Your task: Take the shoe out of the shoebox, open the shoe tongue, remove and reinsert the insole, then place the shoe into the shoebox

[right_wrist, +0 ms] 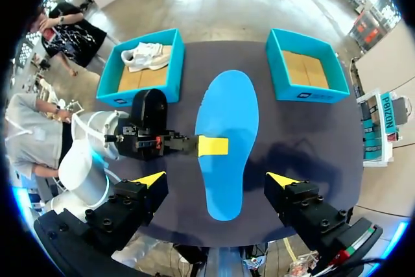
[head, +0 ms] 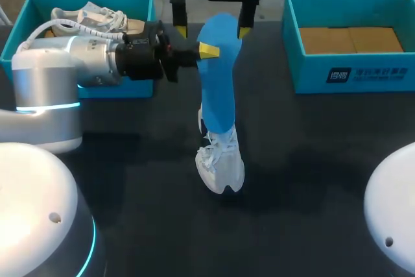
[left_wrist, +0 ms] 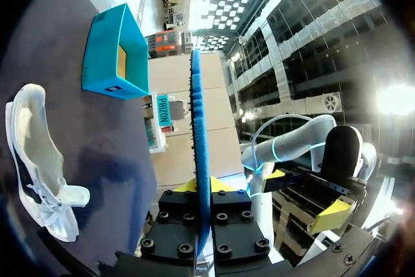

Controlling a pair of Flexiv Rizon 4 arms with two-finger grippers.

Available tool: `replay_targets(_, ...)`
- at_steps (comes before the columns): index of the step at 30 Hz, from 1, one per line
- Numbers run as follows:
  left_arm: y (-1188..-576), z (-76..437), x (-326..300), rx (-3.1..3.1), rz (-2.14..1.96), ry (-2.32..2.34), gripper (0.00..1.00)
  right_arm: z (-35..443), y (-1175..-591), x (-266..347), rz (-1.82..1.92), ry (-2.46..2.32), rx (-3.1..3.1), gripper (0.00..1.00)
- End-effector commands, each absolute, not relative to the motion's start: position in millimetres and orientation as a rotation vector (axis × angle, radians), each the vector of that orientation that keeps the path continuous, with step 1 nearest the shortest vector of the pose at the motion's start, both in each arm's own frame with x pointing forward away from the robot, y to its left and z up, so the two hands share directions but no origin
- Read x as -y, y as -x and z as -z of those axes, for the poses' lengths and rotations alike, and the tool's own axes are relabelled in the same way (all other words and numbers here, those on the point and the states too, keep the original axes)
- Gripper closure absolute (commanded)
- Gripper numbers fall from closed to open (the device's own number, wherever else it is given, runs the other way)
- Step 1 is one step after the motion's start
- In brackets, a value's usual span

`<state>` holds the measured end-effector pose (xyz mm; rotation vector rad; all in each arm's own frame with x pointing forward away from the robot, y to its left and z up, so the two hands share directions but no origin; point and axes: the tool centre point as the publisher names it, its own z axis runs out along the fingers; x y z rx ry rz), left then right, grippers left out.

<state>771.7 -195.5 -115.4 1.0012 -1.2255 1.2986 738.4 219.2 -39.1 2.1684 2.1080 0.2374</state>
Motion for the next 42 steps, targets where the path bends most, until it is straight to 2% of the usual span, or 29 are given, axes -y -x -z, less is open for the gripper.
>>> replay_targets(1, -771, 116, 195, 1.227, -1.298, -1.002, 1.0, 40, -740, -219, -0.236, -2.17, -2.111, 0.0)
replay_targets(26, -771, 116, 195, 1.227, -1.298, -1.002, 1.0, 40, -740, -219, -0.236, -2.17, -2.111, 0.0)
replay_targets(42, -771, 116, 195, 1.227, -1.298, -1.002, 1.0, 39, -739, -186, -0.51, -2.223, -2.178, 0.0)
